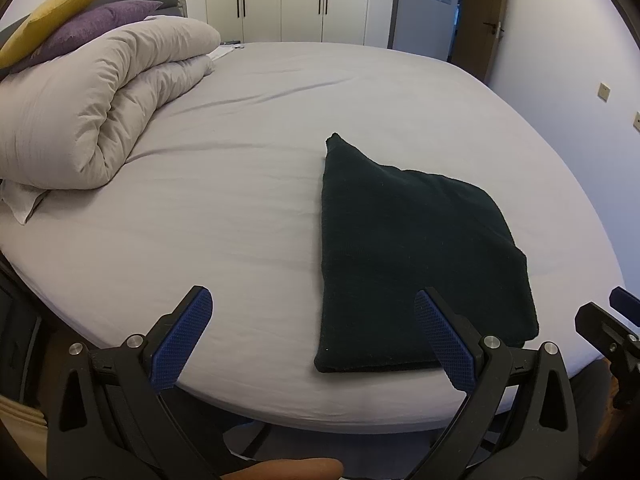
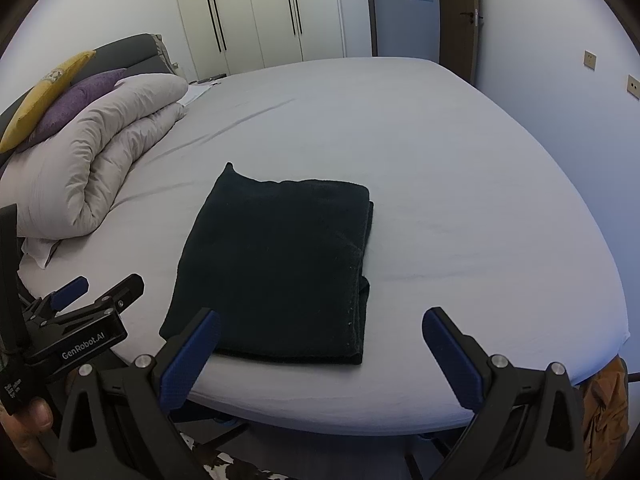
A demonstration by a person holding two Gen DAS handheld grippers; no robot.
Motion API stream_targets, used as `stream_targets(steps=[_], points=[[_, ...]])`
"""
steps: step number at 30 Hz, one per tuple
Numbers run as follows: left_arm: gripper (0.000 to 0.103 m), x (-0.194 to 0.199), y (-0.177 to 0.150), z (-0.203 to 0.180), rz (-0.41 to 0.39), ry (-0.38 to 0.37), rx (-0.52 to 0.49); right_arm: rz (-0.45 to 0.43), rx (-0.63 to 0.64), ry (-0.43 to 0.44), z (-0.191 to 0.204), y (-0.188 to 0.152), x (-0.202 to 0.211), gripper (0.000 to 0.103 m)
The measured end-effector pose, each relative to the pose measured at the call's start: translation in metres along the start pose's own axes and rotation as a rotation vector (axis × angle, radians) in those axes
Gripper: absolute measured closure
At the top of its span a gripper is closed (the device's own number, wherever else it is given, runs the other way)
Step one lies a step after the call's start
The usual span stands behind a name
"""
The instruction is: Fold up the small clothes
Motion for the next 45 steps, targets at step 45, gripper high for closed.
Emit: stream_targets(steps=[45], points=[[0.0,0.0017,-0.0003,-0.0053,-0.004,0.0,-0.012,0.003,-0.01,-0.001,-0.0014,-0.0053,-0.0005,0.0]])
Point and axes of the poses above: each gripper's, at about its wrist camera, not at the fingertips, and x roughly against the way its jaws point, z to its left, y to its top, the point moved 7 cm from there along -x, roughly the way its jaws point, and after that the axes turned 8 degrees about y, right-handed, at the moved point
